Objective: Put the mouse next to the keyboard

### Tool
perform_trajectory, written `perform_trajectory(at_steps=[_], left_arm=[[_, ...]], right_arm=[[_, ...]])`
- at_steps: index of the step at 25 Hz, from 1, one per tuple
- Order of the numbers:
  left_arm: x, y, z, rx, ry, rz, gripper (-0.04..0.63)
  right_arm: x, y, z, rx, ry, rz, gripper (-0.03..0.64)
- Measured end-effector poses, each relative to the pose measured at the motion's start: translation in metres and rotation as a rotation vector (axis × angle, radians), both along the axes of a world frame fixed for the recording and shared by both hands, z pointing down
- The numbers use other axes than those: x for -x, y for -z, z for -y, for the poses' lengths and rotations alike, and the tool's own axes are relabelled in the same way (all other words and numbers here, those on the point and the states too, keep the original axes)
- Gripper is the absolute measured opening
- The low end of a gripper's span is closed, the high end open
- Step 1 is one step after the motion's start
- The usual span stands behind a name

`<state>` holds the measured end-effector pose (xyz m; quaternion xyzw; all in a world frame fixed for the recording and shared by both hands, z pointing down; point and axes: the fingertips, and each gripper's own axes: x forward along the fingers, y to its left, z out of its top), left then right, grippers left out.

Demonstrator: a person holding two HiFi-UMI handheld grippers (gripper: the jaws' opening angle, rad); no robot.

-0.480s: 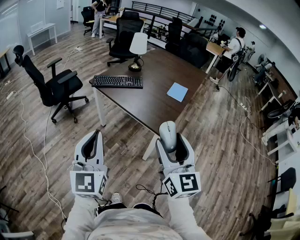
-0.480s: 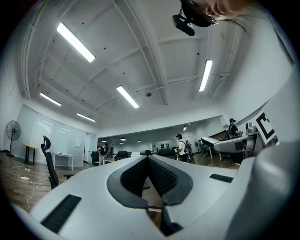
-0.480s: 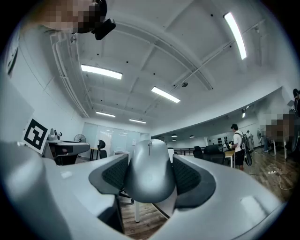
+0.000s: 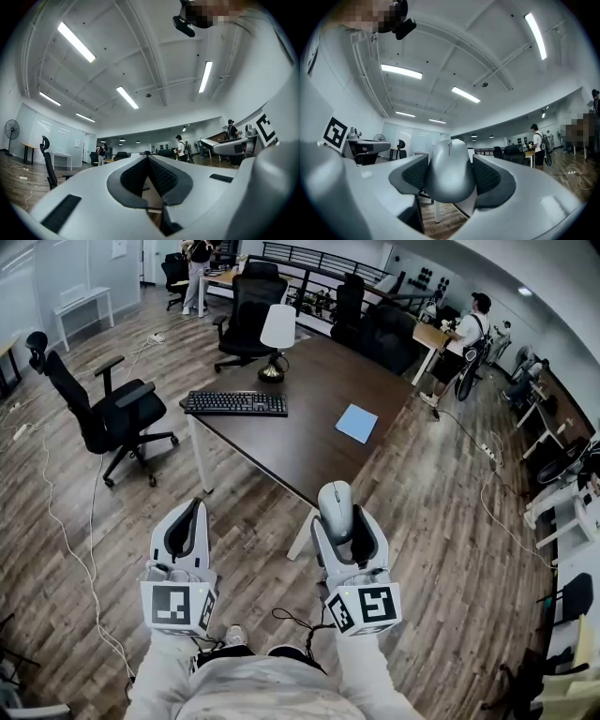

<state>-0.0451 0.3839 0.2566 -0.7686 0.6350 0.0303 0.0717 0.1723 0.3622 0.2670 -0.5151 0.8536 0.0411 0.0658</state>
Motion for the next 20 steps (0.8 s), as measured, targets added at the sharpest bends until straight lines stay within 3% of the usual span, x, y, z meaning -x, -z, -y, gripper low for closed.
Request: perform_trajectory(at_steps=[14,20], left_arm=[[0.05,-0.007,0.04,-0.021,-0.019,0.017,0.005],[0.071,-0.006,0.058,-0.035,-0.055,0.027,0.003]], right_arm=[[0.037,-0.018,0.04,0.014,-0.082,0.012,0.308],[0.055,-0.02,0.055,0.025,-0.102,0.062,0.307]])
